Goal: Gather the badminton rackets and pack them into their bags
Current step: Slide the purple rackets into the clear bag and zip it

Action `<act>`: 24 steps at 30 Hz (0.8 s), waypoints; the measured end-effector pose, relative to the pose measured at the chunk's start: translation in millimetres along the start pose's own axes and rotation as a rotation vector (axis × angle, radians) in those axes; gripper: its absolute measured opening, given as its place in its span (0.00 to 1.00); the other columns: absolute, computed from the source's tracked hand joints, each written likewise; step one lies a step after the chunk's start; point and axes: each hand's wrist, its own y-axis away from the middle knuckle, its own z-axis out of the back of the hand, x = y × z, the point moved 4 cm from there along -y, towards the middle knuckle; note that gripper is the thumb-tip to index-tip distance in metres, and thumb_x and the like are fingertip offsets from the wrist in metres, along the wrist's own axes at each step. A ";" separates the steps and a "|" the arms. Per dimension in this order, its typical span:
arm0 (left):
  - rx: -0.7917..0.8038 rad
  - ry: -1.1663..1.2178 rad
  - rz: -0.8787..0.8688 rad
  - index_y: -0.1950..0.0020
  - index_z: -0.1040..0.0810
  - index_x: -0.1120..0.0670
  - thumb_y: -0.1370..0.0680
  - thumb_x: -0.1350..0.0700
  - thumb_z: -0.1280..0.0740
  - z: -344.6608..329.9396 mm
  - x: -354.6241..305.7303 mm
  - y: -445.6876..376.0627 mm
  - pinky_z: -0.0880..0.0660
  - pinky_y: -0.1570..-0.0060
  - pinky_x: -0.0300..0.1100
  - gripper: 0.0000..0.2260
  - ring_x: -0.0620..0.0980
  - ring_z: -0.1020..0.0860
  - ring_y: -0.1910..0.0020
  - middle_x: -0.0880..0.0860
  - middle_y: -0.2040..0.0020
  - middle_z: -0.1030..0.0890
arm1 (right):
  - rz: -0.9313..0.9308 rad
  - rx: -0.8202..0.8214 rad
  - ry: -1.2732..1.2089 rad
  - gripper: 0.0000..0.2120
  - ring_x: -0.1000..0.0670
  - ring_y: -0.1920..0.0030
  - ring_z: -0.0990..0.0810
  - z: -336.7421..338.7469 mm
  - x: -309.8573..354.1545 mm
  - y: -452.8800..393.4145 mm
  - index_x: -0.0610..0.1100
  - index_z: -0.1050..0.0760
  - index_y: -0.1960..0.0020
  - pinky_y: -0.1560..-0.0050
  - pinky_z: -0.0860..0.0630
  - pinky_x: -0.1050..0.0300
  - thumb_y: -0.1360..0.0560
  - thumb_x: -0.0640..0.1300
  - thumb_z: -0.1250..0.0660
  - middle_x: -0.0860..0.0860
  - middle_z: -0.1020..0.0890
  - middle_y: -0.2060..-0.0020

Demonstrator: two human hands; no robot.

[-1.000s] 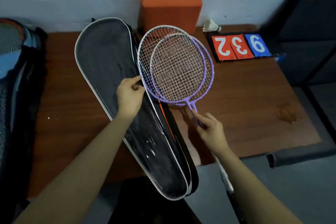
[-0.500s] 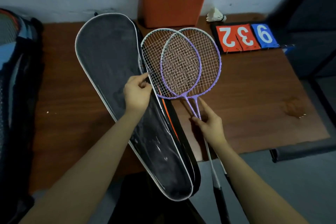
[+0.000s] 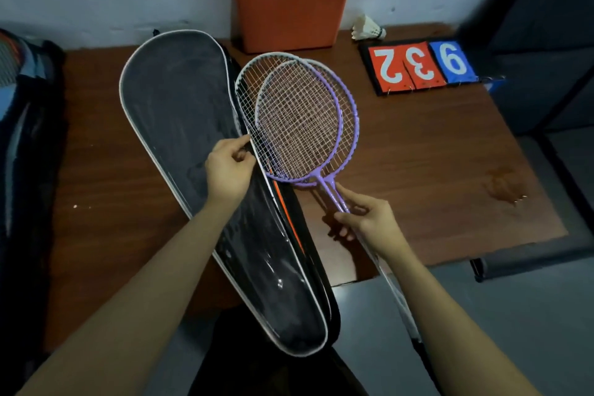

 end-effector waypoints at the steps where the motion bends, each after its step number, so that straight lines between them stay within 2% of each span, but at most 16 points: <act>1: 0.003 0.007 0.005 0.39 0.23 0.60 0.26 0.67 0.37 -0.8 -2.2 -1.1 0.32 0.53 0.32 0.16 0.47 0.26 0.58 0.53 0.53 0.26 | -0.010 0.023 -0.029 0.26 0.47 0.72 0.21 1.1 1.1 0.1 0.46 0.26 0.35 0.71 0.23 0.60 0.30 0.28 0.32 0.37 0.16 0.62; 4: 0.023 0.002 0.008 0.38 0.23 0.59 0.25 0.66 0.37 -1.9 -4.8 -4.6 0.31 0.51 0.34 0.16 0.47 0.26 0.56 0.52 0.51 0.26 | -0.017 0.057 -0.119 0.26 0.37 0.65 0.18 3.3 5.4 -0.2 0.43 0.27 0.35 0.62 0.21 0.47 0.30 0.28 0.32 0.36 0.16 0.58; 5: 0.025 -0.005 0.009 0.38 0.23 0.59 0.25 0.66 0.37 -2.1 -4.3 -5.1 0.31 0.50 0.34 0.16 0.47 0.26 0.56 0.52 0.51 0.26 | -0.020 0.049 -0.136 0.26 0.38 0.67 0.18 4.8 5.6 0.0 0.42 0.26 0.35 0.63 0.21 0.48 0.31 0.28 0.32 0.37 0.16 0.59; 7: 0.025 -0.013 0.017 0.38 0.23 0.58 0.25 0.66 0.38 -2.9 -1.8 -4.3 0.31 0.50 0.34 0.17 0.47 0.25 0.55 0.52 0.51 0.25 | -0.030 -0.002 -0.150 0.25 0.48 0.74 0.23 10.1 4.9 2.1 0.43 0.25 0.36 0.72 0.26 0.59 0.30 0.28 0.32 0.42 0.16 0.64; 9: 0.027 -0.016 0.042 0.38 0.23 0.57 0.26 0.66 0.38 -3.5 0.7 -2.1 0.30 0.48 0.36 0.17 0.48 0.25 0.54 0.53 0.50 0.25 | -0.028 -0.056 -0.204 0.23 0.47 0.72 0.27 17.5 3.6 3.3 0.44 0.23 0.38 0.75 0.30 0.62 0.30 0.28 0.32 0.41 0.19 0.66; 11: 0.028 -0.008 0.063 0.39 0.23 0.57 0.26 0.66 0.38 -4.5 3.9 -0.2 0.29 0.47 0.39 0.17 0.49 0.24 0.54 0.54 0.49 0.24 | -0.012 -0.073 -0.260 0.22 0.45 0.67 0.28 24.1 2.8 3.3 0.49 0.21 0.42 0.76 0.32 0.62 0.30 0.29 0.32 0.43 0.22 0.70; 13: 0.022 0.027 0.074 0.39 0.22 0.58 0.27 0.66 0.37 -4.8 5.1 0.6 0.28 0.48 0.41 0.17 0.53 0.23 0.53 0.57 0.49 0.22 | -0.005 -0.076 -0.329 0.22 0.49 0.73 0.32 26.6 4.8 3.8 0.51 0.20 0.45 0.78 0.36 0.63 0.30 0.28 0.34 0.48 0.26 0.74; 16: 0.006 0.091 0.113 0.40 0.22 0.57 0.27 0.66 0.36 -1.4 5.3 -0.8 0.26 0.52 0.38 0.17 0.52 0.21 0.55 0.58 0.50 0.20 | -0.013 -0.042 -0.398 0.22 0.51 0.75 0.35 24.0 5.4 4.1 0.50 0.21 0.46 0.78 0.40 0.63 0.29 0.27 0.35 0.45 0.27 0.70; 18: -0.007 0.152 0.133 0.39 0.22 0.57 0.27 0.67 0.36 3.6 3.9 -1.0 0.25 0.55 0.38 0.17 0.50 0.21 0.59 0.58 0.51 0.20 | -0.048 -0.013 -0.403 0.21 0.50 0.73 0.31 20.4 1.6 4.0 0.48 0.21 0.44 0.78 0.39 0.63 0.30 0.27 0.35 0.45 0.25 0.68; 20: -0.049 0.223 0.148 0.40 0.22 0.57 0.27 0.68 0.36 10.7 1.7 -1.1 0.24 0.54 0.41 0.17 0.48 0.22 0.61 0.57 0.54 0.19 | -0.094 0.014 -0.378 0.22 0.51 0.75 0.32 15.3 -4.0 3.0 0.43 0.23 0.39 0.77 0.38 0.63 0.30 0.27 0.34 0.48 0.22 0.70; 22: -0.102 0.289 0.175 0.40 0.22 0.57 0.26 0.68 0.36 17.0 -1.5 0.7 0.25 0.54 0.39 0.16 0.45 0.23 0.61 0.53 0.56 0.19 | -0.130 0.022 -0.365 0.24 0.53 0.78 0.35 11.0 -12.4 2.3 0.41 0.26 0.36 0.78 0.38 0.63 0.30 0.27 0.35 0.50 0.21 0.73; 24: -0.145 0.355 0.202 0.40 0.22 0.58 0.26 0.68 0.36 20.5 -4.1 2.9 0.26 0.50 0.36 0.16 0.41 0.22 0.58 0.51 0.52 0.19 | -0.155 0.015 -0.357 0.24 0.53 0.78 0.35 8.1 -20.6 1.7 0.40 0.27 0.36 0.78 0.39 0.63 0.30 0.26 0.35 0.48 0.19 0.72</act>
